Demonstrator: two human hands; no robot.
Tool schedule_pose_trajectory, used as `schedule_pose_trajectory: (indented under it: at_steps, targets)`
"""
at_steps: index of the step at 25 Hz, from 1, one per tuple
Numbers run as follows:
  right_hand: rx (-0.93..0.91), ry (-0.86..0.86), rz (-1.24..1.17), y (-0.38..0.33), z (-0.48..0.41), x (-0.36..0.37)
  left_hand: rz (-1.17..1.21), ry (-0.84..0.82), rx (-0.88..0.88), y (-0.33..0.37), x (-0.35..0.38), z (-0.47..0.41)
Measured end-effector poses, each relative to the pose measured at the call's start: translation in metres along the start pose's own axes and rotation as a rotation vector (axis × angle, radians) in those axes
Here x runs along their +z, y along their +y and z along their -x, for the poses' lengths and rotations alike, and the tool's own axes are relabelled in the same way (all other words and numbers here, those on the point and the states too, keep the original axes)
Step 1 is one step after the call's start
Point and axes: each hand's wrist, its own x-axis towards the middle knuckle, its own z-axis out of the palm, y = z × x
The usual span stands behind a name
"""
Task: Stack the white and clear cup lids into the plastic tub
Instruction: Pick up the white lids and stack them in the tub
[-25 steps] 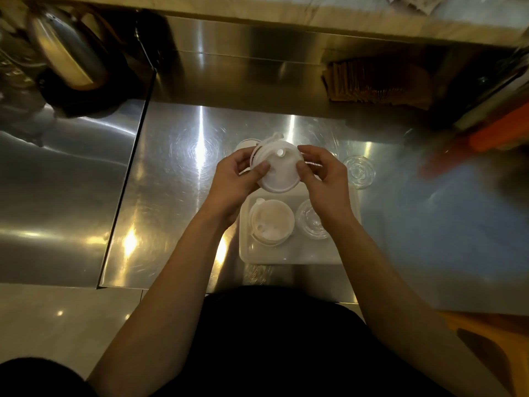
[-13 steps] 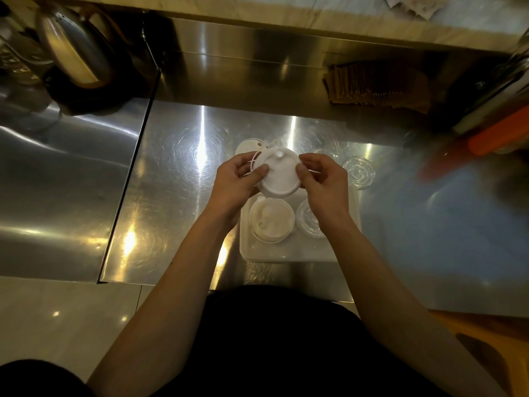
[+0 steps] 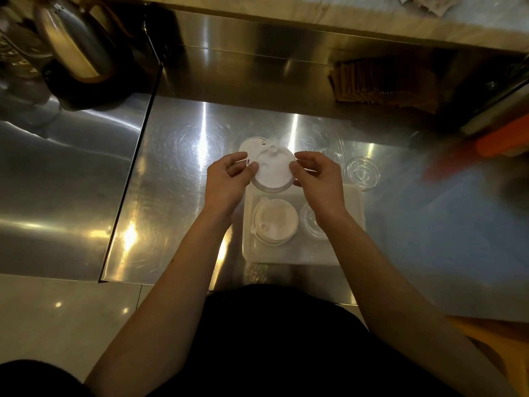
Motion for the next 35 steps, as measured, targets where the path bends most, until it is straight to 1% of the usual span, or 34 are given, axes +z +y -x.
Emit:
schedule_pose_trajectory:
  at_steps: [4,8,14,18,23,27,30,35]
  targets:
    - [0.066,-0.054,0.023,0.0,-0.007,0.013,-0.022,0.052,-0.001,0.003,-0.005,-0.013]
    - [0.094,-0.062,0.075,-0.003,-0.022,0.026,-0.068,0.086,0.007,0.009,-0.006,-0.031]
    - [0.149,-0.049,0.219,-0.004,-0.053,0.044,-0.159,0.075,-0.023,0.009,-0.006,-0.076]
    - [0.205,-0.048,0.267,-0.001,-0.072,0.055,-0.238,0.052,-0.019,0.005,-0.004,-0.099]
    - [0.3,-0.052,0.322,0.008,-0.096,0.067,-0.25,0.05,-0.101,-0.001,0.003,-0.124]
    - [0.367,-0.021,0.299,0.018,-0.106,0.074,-0.331,0.008,-0.064,-0.009,0.007,-0.134]
    - [0.411,-0.033,0.32,0.023,-0.11,0.076,-0.355,-0.003,-0.059,-0.014,0.009,-0.139]
    - [0.412,-0.029,0.353,0.033,-0.115,0.078,-0.384,-0.013,-0.037,-0.023,0.012,-0.144]
